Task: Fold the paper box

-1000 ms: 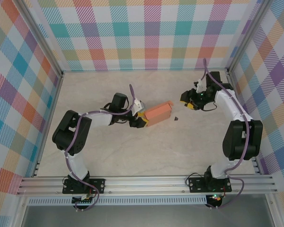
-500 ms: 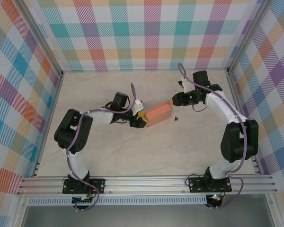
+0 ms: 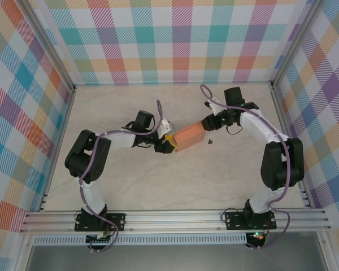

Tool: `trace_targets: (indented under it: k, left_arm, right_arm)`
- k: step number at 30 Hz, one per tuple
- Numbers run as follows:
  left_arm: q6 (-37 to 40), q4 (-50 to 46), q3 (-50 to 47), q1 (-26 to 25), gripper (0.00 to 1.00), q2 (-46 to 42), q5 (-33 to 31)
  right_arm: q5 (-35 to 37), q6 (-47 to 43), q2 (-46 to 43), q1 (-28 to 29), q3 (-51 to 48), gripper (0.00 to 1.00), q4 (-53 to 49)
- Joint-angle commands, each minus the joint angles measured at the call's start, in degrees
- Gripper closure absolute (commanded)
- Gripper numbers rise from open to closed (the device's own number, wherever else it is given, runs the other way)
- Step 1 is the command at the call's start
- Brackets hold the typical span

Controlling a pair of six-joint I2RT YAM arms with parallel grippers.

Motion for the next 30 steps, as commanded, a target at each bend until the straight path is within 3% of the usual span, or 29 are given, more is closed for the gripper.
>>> trace_targets:
  k: [1,4,15,21,30]
  left_arm:
    - [1.3,-1.5,1.6,0.7,0.43,0.8,2.3]
    - [1.1,-1.2,1.7,0.8,0.42,0.8,1.8]
    - [-1.4,3.1,-0.5,0.7,0.40,-2.9,-1.1]
    - [-3.8,6.7,-1.7,-0.2,0.40,-2.7,-3.1]
    - [-4.4,8.7,-3.1,-0.5,0.47,-2.6,-5.4]
  right_arm:
    - [-1.2,-2.7,1.9,0.2,2.3,0.62,0.3]
    - [-1.9,-2.8,3.3,0.3,4.2,0.71,-1.2]
    - [0.7,1.0,0.1,2.2,1.0,0.87,0.3]
    - [6.8,5.6,-1.4,6.5,-1.8,0.89,0.5]
    - [11.8,13.1,-4.8,6.9,-7.5,0.89,5.0]
